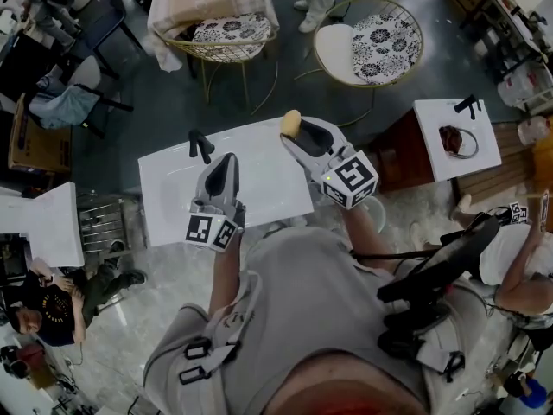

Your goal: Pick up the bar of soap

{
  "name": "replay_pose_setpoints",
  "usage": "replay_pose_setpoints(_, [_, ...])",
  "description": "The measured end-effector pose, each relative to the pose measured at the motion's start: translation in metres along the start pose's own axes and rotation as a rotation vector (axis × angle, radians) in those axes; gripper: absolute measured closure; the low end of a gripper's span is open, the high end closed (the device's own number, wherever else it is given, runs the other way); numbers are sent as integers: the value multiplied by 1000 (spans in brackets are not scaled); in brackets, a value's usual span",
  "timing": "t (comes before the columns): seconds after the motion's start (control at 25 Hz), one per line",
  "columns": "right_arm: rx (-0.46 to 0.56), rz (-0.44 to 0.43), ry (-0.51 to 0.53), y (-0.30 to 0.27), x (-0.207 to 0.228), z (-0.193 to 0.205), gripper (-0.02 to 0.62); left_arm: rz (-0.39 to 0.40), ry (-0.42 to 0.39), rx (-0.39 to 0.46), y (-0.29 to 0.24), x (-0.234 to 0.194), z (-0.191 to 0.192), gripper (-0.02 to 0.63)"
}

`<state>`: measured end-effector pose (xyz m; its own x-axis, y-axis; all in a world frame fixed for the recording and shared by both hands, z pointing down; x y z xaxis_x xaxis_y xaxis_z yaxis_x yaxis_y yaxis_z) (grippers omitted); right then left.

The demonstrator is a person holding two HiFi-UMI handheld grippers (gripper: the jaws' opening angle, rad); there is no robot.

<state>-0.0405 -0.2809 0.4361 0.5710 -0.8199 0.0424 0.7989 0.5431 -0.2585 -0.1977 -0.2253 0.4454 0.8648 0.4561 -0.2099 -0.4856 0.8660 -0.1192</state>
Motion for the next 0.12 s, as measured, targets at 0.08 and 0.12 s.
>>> replay_pose_setpoints(0.08, [-1,0,0,1,0,0,414,0,6,1,0,0,0,614])
replay_pose_setpoints(0.12, [-1,0,0,1,1,0,414,0,10,2,0,0,0,614])
Point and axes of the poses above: the fingertips, and each gripper's own axes: y backward along the fingers, x to its right, z out of its underside, the point moved 3 cm from there along y, backward along the fingers, and after that the axes turned 13 degrees about -x, right-handed, at the moved point
